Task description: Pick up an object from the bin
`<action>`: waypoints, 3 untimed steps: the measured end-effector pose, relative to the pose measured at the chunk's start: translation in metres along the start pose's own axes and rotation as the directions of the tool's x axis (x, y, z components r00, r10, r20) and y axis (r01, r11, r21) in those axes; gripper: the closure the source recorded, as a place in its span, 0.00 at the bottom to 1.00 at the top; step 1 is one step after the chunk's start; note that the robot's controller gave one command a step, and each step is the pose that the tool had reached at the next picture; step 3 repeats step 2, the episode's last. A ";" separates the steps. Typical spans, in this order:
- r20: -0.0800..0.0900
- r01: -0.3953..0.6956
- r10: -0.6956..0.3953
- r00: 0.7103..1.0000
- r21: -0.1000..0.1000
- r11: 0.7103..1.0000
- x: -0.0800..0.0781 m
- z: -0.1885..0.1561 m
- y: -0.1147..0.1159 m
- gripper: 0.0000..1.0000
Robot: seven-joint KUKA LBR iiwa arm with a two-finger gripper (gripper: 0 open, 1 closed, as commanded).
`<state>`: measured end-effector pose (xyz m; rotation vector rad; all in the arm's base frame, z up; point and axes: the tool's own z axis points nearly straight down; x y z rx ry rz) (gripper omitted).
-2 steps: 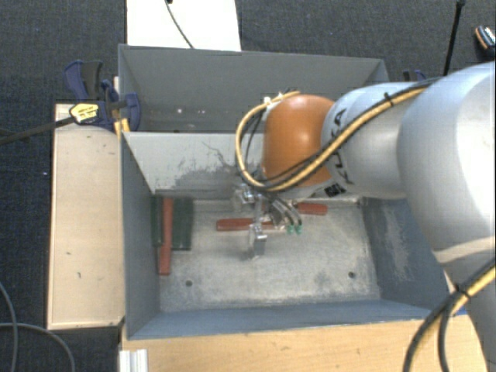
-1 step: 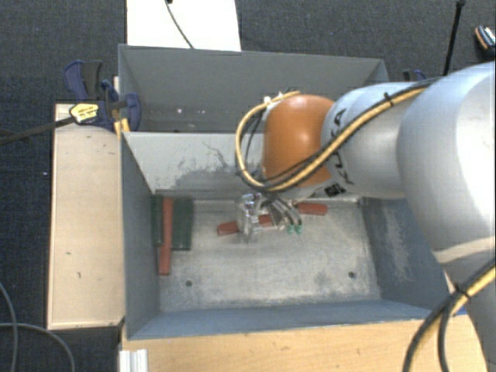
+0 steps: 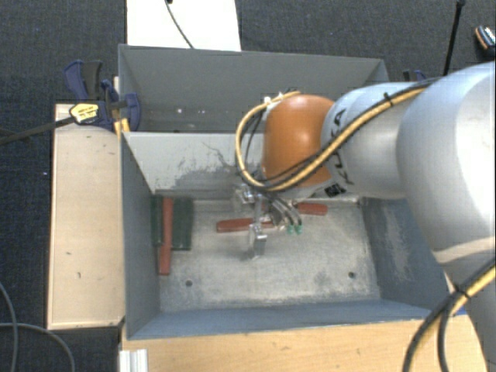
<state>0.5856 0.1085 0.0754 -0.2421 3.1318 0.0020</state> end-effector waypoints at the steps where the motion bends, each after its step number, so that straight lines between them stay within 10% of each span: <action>1: 0.000 -0.001 0.001 1.000 0.000 1.000 0.000 0.000 0.000 1.00; 2: 0.010 0.137 -0.137 0.991 0.002 0.991 0.014 -0.129 -0.005 1.00; 3: 0.010 0.137 -0.137 0.991 0.002 0.991 0.014 -0.129 -0.005 1.00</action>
Offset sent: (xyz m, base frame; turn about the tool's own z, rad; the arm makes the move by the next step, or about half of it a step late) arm 0.0000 0.0000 0.0000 0.0000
